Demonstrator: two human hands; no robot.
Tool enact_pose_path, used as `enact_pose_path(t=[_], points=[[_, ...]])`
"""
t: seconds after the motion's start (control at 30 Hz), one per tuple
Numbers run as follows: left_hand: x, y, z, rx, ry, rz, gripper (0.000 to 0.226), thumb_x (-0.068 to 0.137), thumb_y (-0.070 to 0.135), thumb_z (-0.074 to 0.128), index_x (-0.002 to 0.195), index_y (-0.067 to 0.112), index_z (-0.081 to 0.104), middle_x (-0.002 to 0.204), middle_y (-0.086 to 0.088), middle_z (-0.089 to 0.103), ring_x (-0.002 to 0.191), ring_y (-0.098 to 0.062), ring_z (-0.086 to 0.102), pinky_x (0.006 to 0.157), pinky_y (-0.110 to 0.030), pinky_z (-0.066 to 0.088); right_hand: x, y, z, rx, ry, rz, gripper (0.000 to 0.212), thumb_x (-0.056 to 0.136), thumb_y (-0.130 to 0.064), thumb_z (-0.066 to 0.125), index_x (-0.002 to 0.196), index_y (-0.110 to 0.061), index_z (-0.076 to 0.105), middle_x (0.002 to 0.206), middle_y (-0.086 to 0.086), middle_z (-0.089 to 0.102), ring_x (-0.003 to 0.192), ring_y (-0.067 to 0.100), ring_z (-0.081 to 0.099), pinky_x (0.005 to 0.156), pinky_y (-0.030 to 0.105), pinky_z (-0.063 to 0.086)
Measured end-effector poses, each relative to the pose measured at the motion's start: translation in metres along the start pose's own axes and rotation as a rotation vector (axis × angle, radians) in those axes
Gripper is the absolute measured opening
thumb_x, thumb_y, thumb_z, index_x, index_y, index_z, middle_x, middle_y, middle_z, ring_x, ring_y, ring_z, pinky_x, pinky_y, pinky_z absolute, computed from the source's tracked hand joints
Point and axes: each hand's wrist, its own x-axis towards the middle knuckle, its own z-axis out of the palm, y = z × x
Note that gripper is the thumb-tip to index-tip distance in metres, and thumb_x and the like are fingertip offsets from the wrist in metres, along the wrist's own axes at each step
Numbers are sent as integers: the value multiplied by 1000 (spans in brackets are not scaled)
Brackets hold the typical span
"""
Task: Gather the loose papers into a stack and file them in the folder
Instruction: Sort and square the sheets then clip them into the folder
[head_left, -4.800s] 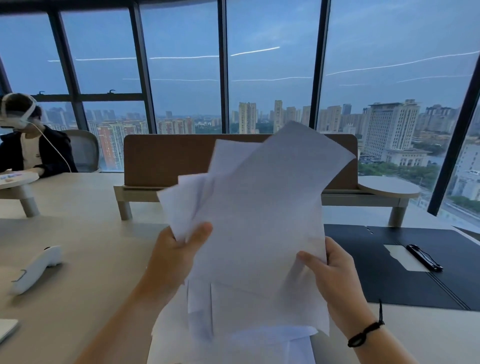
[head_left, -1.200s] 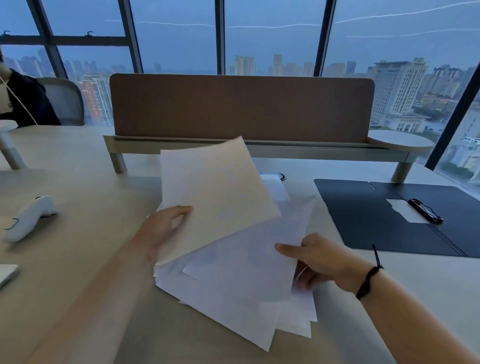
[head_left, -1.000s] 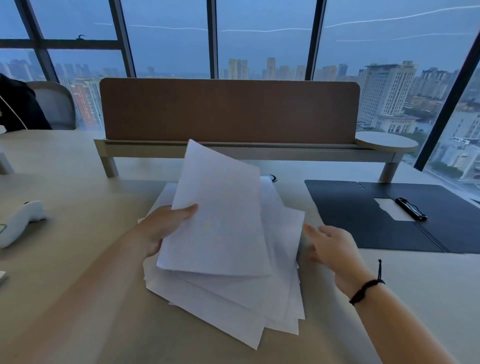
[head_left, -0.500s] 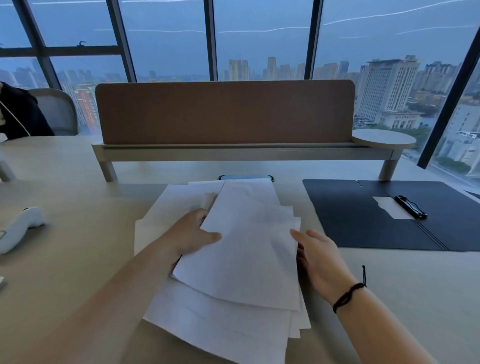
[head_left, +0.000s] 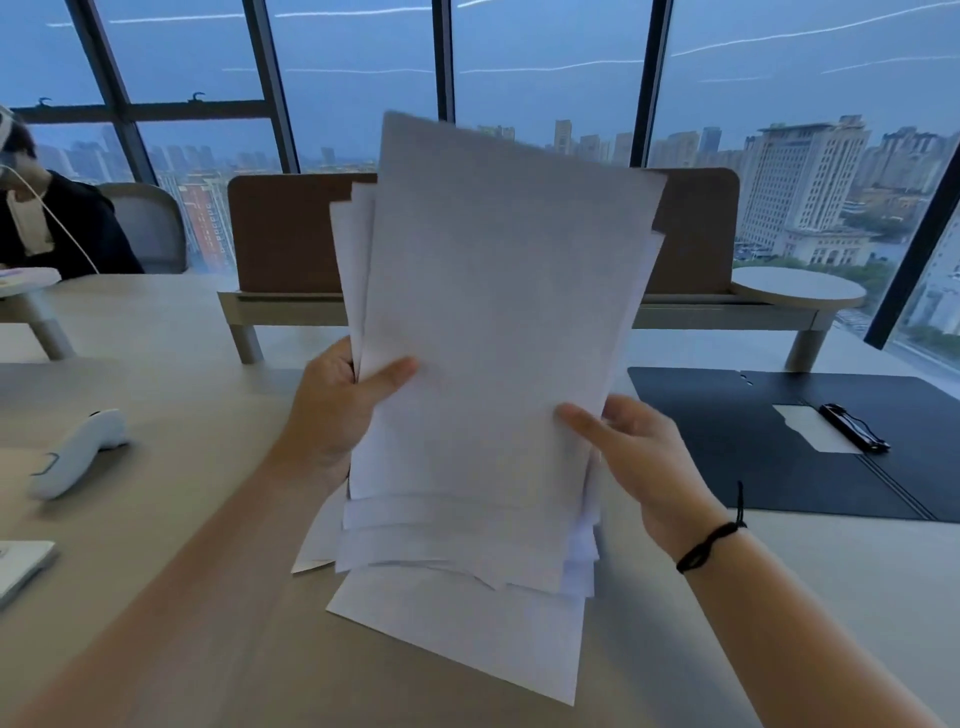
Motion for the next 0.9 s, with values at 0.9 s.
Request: enact_pose_path(t=[0.9], points=[[15, -53, -31, -132, 338, -226, 18, 87, 33, 71, 95, 17, 73, 105, -5, 75, 97, -24, 71, 93, -41, 52, 34, 18, 41, -103, -88, -241, 12, 101, -37, 54, 109, -33, 61, 91, -2, 73, 80, 12, 66, 76, 31, 52]])
